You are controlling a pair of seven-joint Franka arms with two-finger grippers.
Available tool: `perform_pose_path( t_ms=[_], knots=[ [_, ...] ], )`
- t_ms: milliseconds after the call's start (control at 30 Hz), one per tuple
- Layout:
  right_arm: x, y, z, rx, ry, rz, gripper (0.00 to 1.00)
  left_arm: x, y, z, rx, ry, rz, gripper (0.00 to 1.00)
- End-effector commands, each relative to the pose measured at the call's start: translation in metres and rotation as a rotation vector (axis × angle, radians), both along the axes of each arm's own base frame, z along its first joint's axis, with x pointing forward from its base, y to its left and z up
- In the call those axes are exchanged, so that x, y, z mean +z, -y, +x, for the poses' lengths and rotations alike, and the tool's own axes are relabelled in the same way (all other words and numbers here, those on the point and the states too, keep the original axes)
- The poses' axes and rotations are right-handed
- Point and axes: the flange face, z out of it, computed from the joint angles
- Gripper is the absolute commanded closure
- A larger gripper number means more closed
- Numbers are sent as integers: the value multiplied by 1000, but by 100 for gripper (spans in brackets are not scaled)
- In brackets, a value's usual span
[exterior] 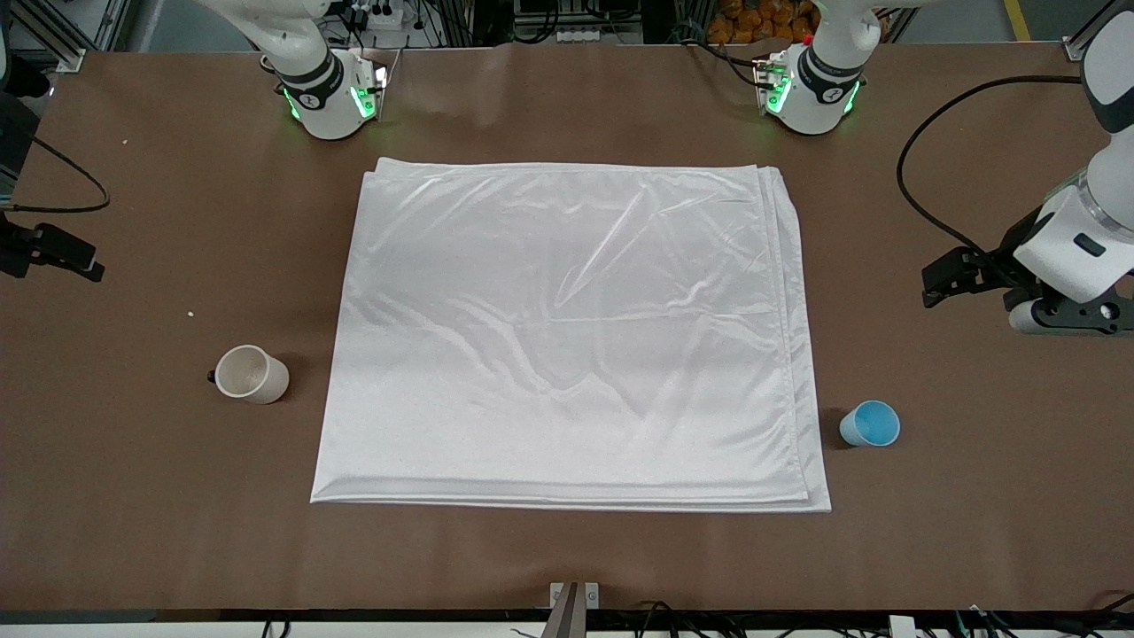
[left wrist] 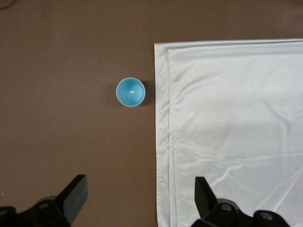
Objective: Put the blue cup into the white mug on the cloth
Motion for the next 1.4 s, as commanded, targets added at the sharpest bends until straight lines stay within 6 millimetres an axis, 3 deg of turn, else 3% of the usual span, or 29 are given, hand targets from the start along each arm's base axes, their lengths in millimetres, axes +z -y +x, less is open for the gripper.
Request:
perform_pose_path(
  t_ms=[0, 333, 600, 767, 900, 1000, 1167, 1367],
  knots=[
    [2, -3, -3, -13, 11, 0, 0, 5, -2, -6, -2, 0, 26, 0],
    [-2, -4, 1, 7, 19, -2, 0, 4, 1, -7, 7, -3, 24, 0],
    [-22, 2, 2, 67, 17, -7, 0, 1, -13, -2, 17, -8, 15, 0],
    [-38, 3, 2, 155, 9, -29, 0, -29, -18, 16, 42, -35, 8, 0],
    [-51, 3, 5, 248, -2, -32, 0, -46, -38, 31, 48, -12, 55, 0],
    [-62, 6, 10, 332, -10, -32, 0, -72, -57, 45, 73, -21, 58, 0],
    [-81, 7, 17, 418, -23, -29, 0, -118, -59, 64, 73, -37, 60, 0],
    [-119, 7, 20, 577, -55, -20, 0, -168, -79, 85, 65, -26, 55, 0]
  ],
)
